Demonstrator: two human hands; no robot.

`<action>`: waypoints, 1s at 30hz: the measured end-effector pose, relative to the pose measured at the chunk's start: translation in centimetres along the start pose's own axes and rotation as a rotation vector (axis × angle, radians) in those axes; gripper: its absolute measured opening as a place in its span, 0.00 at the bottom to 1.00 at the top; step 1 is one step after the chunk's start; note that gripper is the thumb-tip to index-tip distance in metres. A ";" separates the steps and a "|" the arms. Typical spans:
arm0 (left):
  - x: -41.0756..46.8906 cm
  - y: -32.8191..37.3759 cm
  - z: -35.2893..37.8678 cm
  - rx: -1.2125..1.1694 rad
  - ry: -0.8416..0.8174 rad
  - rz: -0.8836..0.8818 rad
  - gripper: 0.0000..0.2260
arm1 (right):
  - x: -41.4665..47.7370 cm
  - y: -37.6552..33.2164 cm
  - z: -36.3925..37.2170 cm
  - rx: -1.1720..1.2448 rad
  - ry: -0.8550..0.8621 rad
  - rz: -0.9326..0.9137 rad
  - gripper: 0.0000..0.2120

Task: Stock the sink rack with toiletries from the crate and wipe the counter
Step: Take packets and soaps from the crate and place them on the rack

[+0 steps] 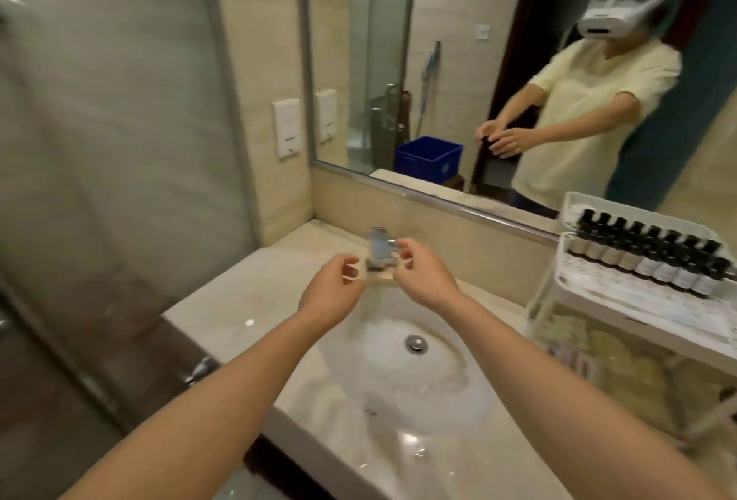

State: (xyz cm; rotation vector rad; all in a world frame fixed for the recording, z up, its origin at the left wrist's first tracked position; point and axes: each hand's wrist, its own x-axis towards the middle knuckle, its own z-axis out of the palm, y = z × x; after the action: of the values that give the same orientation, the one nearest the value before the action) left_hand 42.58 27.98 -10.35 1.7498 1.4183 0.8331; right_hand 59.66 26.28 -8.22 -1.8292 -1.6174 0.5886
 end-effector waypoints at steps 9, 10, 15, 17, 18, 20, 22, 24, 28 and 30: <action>-10.2 -12.7 -15.4 -0.018 0.228 -0.268 0.15 | -6.0 -12.5 15.7 -0.086 -0.319 -0.202 0.25; -11.4 -14.1 -16.8 -0.025 0.253 -0.292 0.15 | -6.8 -13.8 17.3 -0.093 -0.352 -0.226 0.25; -18.5 -20.3 -23.1 -0.017 0.360 -0.407 0.14 | -11.2 -19.8 25.0 -0.126 -0.503 -0.354 0.26; -21.7 -22.8 -25.0 -0.032 0.398 -0.470 0.14 | -13.1 -21.8 28.0 -0.151 -0.564 -0.409 0.25; -23.2 -24.1 -25.8 -0.035 0.420 -0.499 0.13 | -14.0 -22.8 29.5 -0.164 -0.593 -0.432 0.25; -26.5 -26.0 -27.4 -0.042 0.461 -0.554 0.13 | -15.9 -24.7 32.2 -0.178 -0.649 -0.478 0.24; -29.6 -27.4 -29.0 -0.049 0.485 -0.612 0.13 | -17.8 -26.8 34.6 -0.181 -0.704 -0.529 0.24; -32.4 -28.7 -30.5 -0.052 0.515 -0.663 0.13 | -19.8 -28.7 36.8 -0.189 -0.757 -0.579 0.24; -37.5 -31.1 -32.7 -0.073 0.619 -0.751 0.14 | -23.3 -32.0 41.1 -0.209 -0.879 -0.658 0.24; -39.9 -32.1 -33.5 -0.089 0.669 -0.794 0.13 | -24.8 -33.5 43.1 -0.222 -0.934 -0.701 0.24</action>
State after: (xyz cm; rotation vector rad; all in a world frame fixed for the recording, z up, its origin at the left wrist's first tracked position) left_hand -9.33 -2.41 -21.44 0.6985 2.2337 1.0241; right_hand 2.44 10.48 -17.01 -0.9679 -2.8347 1.0212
